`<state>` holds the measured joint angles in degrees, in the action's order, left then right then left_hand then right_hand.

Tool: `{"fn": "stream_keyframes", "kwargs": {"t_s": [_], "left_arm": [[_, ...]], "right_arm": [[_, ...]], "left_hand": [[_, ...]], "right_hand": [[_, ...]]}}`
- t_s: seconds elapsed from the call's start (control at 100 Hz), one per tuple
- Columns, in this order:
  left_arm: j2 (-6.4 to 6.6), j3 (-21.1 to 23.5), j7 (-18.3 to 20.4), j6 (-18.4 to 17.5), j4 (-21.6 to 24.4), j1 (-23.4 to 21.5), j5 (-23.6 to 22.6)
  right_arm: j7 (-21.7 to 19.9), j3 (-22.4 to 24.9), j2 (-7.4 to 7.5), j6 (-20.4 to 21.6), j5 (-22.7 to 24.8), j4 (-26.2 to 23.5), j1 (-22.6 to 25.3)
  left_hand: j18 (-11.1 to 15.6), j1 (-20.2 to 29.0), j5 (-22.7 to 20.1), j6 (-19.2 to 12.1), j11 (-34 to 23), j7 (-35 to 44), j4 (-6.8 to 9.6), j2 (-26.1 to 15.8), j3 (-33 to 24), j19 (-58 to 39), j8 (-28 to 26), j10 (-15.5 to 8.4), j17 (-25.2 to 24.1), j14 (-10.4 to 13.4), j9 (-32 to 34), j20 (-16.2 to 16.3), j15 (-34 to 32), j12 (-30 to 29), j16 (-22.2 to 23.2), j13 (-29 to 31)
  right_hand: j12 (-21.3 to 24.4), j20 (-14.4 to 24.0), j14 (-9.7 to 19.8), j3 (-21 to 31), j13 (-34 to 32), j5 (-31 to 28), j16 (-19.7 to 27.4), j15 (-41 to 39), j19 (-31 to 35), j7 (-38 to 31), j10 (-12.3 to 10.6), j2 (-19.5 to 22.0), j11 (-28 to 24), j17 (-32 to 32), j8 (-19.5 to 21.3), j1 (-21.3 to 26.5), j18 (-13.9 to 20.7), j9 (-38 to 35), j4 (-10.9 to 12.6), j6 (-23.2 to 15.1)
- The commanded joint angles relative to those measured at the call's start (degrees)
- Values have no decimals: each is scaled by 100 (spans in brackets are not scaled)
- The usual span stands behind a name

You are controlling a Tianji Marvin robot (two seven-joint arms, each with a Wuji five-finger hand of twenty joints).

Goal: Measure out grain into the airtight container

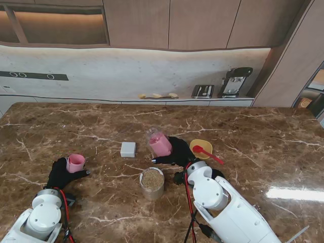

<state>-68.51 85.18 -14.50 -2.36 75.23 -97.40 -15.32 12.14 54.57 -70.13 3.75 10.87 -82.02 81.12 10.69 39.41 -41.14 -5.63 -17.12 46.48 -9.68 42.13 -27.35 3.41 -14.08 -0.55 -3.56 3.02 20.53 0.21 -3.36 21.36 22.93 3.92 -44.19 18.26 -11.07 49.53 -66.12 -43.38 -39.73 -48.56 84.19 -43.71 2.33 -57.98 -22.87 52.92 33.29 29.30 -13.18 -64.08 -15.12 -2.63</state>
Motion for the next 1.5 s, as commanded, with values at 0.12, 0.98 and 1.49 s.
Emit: {"fn": "stream_keyframes", "kwargs": {"t_s": [0.12, 0.98, 1.49], "left_arm": [[26, -57, 55, 59, -327, -43, -196], [-32, -16, 244, -607, -475, -68, 528], [-82, -22, 110, -947, -644, -33, 667]], "right_arm": [[-98, -38, -15, -41, -12, 15, 4], [-235, -98, 45, -298, 216, -125, -34], [-298, -182, 66, -351, 332, -190, -107]], "left_hand": [[-861, 942, -892, -1160, 57, 326, -124, -1138, -1303, -207, 55, -230, 230, -229, -200, -44, 62, -77, -85, -125], [-1035, 670, 358, -1133, 39, 340, -90, -141, -2177, -250, -2293, -60, 208, -355, -240, 65, -63, -48, 308, -162], [-1084, 27, 448, -791, 95, -1452, 288, -454, -2307, -248, -706, -39, 198, -412, -311, 111, -38, -23, 330, -168]], "right_hand": [[-159, 90, 819, 1343, -303, -670, 55, -216, 8, -935, -661, 2037, -1042, -48, 152, 823, 505, -631, -55, -1297], [-158, 92, 832, 1351, -306, -669, 57, -217, 8, -934, -668, 2038, -1048, -48, 147, 813, 505, -636, -58, -1308], [-154, 92, 838, 1362, -317, -664, 59, -216, 6, -921, -681, 2032, -1049, -50, 127, 792, 516, -641, -63, -1301]]}}
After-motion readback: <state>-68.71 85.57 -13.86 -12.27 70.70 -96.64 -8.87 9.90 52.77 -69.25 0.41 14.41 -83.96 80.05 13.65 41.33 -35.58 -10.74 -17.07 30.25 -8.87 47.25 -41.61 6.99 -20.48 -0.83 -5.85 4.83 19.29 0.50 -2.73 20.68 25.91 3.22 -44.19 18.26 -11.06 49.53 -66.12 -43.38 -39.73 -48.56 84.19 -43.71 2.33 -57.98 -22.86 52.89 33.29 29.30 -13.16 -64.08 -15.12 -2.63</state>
